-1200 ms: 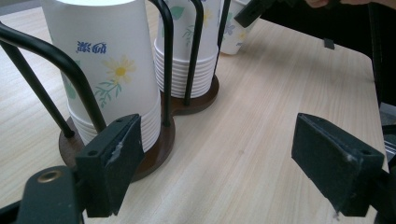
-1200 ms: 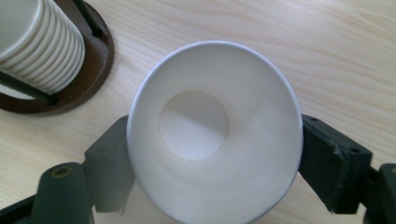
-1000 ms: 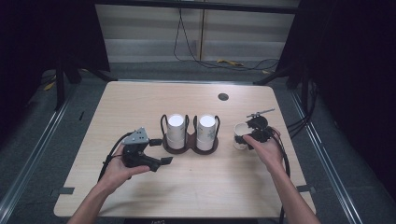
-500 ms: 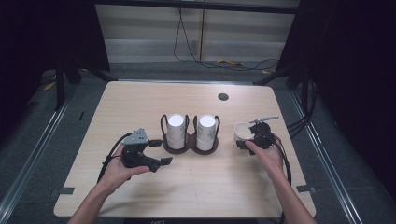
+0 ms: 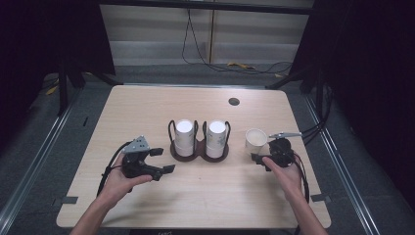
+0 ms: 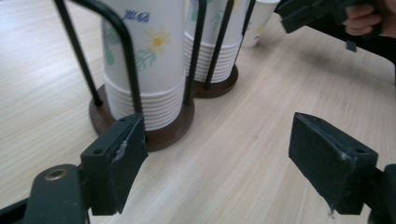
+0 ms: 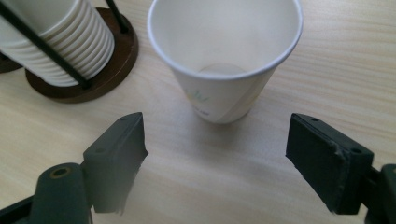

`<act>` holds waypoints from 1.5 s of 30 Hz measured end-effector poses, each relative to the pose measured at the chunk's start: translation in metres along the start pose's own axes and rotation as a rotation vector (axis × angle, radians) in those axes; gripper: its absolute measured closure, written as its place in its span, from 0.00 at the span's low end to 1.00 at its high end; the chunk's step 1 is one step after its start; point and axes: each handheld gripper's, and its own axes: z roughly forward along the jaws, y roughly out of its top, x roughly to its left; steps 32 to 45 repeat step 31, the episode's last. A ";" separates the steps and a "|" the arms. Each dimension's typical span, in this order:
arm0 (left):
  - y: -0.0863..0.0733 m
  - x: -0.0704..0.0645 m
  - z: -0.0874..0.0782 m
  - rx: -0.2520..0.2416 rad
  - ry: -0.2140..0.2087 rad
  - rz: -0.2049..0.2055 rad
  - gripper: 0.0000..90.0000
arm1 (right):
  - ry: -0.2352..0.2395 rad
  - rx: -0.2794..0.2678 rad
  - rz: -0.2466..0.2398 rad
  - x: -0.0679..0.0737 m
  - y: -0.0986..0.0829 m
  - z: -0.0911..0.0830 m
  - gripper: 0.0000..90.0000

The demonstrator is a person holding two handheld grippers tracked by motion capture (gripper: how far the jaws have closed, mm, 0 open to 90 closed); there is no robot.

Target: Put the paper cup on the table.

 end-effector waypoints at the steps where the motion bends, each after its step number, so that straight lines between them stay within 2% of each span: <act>1: -0.002 0.001 -0.002 0.005 0.013 -0.001 0.22 | -0.007 -0.005 -0.008 0.002 -0.003 -0.002 0.22; 4: -0.009 0.003 -0.006 0.023 0.040 -0.025 0.23 | 0.017 -0.034 -0.007 0.009 -0.012 -0.009 0.23; 7: -0.016 0.004 -0.012 0.065 0.080 -0.060 0.23 | 0.012 -0.079 -0.023 0.015 -0.023 -0.020 0.23; 10: -0.024 0.003 -0.016 0.061 0.094 -0.094 0.24 | 0.050 -0.106 0.013 0.018 -0.032 -0.030 0.23; 11: -0.027 0.002 -0.018 0.062 0.103 -0.097 0.24 | 0.073 -0.102 0.025 0.019 -0.035 -0.033 0.23; 14: -0.034 -0.002 -0.024 0.069 0.144 -0.091 0.25 | 0.089 -0.105 0.026 0.023 -0.046 -0.040 0.23; 17: -0.046 -0.006 -0.030 0.081 0.151 -0.115 0.25 | 0.094 -0.117 0.028 0.029 -0.056 -0.046 0.22; 19: -0.055 -0.008 -0.032 0.086 0.167 -0.113 0.25 | 0.092 -0.130 0.026 0.031 -0.062 -0.050 0.22; 22: -0.064 -0.007 -0.033 0.080 0.186 -0.139 0.25 | 0.079 -0.152 0.025 0.034 -0.072 -0.048 0.22; 24: -0.069 -0.005 -0.034 0.086 0.188 -0.143 0.25 | 0.099 -0.144 0.037 0.035 -0.075 -0.045 0.22; 26: -0.073 -0.004 -0.036 0.086 0.190 -0.146 0.25 | 0.091 -0.142 0.020 0.038 -0.077 -0.042 0.22; 27: -0.074 -0.003 -0.036 0.077 0.189 -0.152 0.23 | 0.081 -0.139 0.006 0.039 -0.078 -0.041 0.22; 29: -0.077 -0.001 -0.037 0.062 0.202 -0.169 0.17 | 0.092 -0.142 0.016 0.038 -0.078 -0.039 0.22; 31: -0.079 0.000 -0.039 0.051 0.214 -0.185 0.18 | 0.076 -0.138 0.006 0.037 -0.077 -0.036 0.21; 45: -0.079 0.000 -0.039 0.051 0.214 -0.185 0.18 | 0.076 -0.138 0.006 0.037 -0.077 -0.036 0.21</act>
